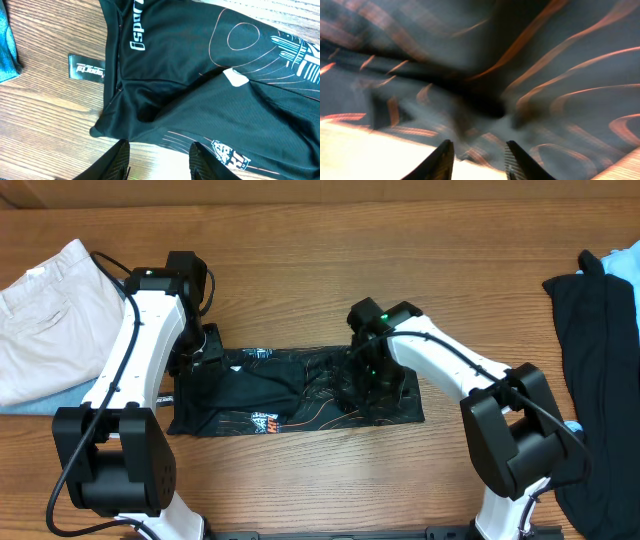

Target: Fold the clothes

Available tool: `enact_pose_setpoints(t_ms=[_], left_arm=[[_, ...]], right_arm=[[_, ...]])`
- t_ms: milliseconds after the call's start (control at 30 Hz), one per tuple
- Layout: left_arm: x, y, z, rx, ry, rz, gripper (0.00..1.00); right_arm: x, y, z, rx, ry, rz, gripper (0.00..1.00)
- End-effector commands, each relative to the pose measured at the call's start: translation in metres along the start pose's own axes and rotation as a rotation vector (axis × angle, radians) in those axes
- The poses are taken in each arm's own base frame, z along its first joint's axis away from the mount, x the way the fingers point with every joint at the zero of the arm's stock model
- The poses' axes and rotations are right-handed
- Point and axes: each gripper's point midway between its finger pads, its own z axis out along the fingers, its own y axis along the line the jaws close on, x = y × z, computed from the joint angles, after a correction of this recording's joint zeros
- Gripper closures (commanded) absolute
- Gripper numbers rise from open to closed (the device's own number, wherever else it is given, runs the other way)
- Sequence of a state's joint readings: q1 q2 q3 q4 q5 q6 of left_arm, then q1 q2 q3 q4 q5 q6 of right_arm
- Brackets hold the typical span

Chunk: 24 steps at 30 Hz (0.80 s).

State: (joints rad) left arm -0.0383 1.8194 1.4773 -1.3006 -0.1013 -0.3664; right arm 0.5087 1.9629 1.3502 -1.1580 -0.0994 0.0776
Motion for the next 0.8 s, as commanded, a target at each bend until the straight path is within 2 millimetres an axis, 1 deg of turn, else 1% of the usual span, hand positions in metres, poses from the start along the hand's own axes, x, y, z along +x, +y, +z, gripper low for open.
enact_pose_setpoints(t_ms=[0, 133, 267, 367, 400, 433, 500, 533, 600, 667, 767], left_arm=[[-0.005, 0.0, -0.009, 0.01, -0.033, 0.003, 0.58], [-0.005, 0.0, -0.009, 0.01, -0.033, 0.003, 0.58], [-0.005, 0.0, -0.009, 0.01, -0.033, 0.003, 0.58], [-0.005, 0.0, -0.009, 0.009, -0.032, 0.003, 0.58], [-0.005, 0.0, -0.009, 0.01, -0.033, 0.003, 0.58], [-0.005, 0.0, -0.009, 0.01, -0.033, 0.003, 0.58], [-0.005, 0.0, -0.009, 0.01, -0.033, 0.003, 0.58], [-0.005, 0.0, -0.009, 0.009, -0.032, 0.003, 0.58], [-0.005, 0.0, -0.009, 0.01, -0.033, 0.003, 0.58], [-0.005, 0.0, -0.009, 0.009, -0.032, 0.003, 0.58], [-0.005, 0.0, -0.009, 0.01, -0.033, 0.003, 0.58]], right_arm=[[-0.016, -0.016, -0.006, 0.043, -0.058, 0.067, 0.6], [-0.016, 0.004, -0.004, -0.066, -0.058, -0.012, 0.59], [-0.014, 0.006, 0.002, -0.076, -0.051, -0.016, 0.58], [-0.012, 0.013, 0.005, -0.118, -0.038, -0.037, 0.59], [-0.012, 0.015, 0.006, -0.132, -0.035, -0.044, 0.62], [-0.013, 0.015, 0.007, -0.132, -0.036, -0.044, 0.66], [-0.015, 0.015, 0.007, -0.132, -0.043, -0.045, 0.87], [-0.015, 0.016, 0.007, -0.135, -0.044, -0.045, 0.96], [-0.014, 0.018, 0.007, -0.139, -0.043, -0.052, 0.96], [-0.012, 0.023, 0.007, -0.152, -0.039, -0.098, 0.96], [-0.002, 0.044, 0.004, -0.237, -0.012, -0.201, 0.96]])
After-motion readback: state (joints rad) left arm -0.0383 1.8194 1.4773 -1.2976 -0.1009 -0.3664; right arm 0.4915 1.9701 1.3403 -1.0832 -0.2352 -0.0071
